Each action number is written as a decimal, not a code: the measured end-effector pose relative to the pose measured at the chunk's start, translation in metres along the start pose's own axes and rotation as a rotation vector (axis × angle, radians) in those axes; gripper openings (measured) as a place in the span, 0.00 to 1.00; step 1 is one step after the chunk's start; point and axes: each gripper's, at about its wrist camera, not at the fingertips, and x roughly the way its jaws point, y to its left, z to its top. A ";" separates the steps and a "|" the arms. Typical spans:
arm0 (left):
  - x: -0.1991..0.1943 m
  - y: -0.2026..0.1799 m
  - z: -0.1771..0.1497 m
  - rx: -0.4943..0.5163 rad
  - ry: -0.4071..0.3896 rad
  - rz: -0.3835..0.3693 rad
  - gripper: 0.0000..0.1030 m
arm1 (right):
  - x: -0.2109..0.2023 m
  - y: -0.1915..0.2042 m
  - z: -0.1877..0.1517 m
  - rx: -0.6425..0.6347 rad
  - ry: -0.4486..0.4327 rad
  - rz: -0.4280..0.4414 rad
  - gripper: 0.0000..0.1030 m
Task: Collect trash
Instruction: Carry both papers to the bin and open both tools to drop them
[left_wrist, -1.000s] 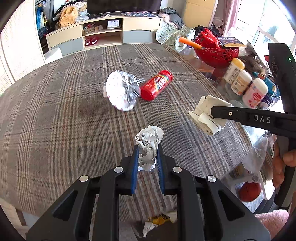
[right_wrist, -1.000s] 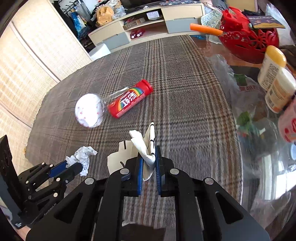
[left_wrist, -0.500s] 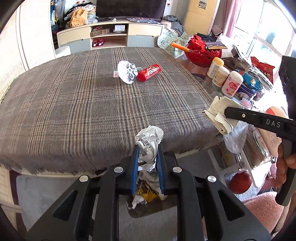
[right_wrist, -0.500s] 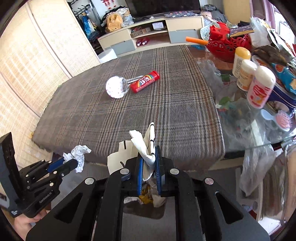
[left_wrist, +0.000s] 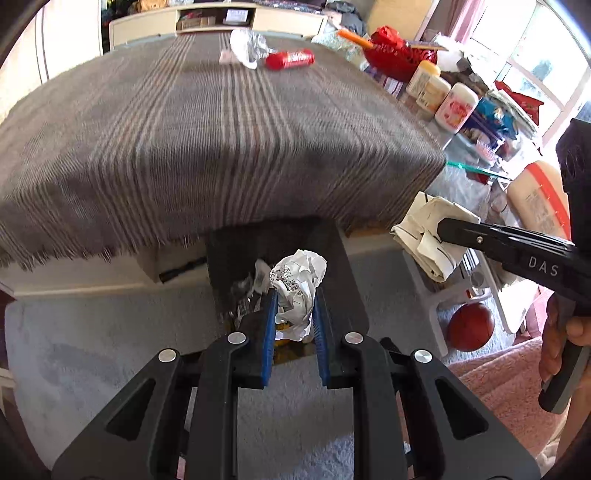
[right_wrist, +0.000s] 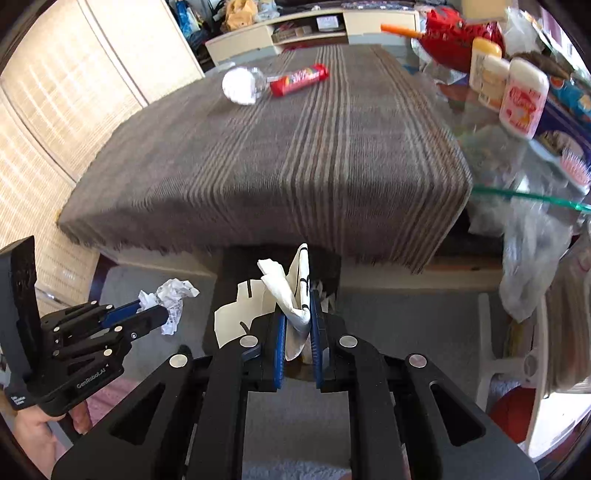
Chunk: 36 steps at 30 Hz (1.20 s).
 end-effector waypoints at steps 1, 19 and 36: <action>0.007 0.002 -0.004 -0.004 0.016 0.000 0.17 | 0.007 -0.001 -0.003 0.004 0.012 0.005 0.13; 0.092 0.019 -0.014 -0.061 0.141 -0.015 0.22 | 0.103 -0.002 -0.013 0.038 0.130 0.002 0.13; 0.093 0.022 -0.008 -0.054 0.145 -0.006 0.63 | 0.107 0.001 -0.009 0.063 0.096 -0.003 0.66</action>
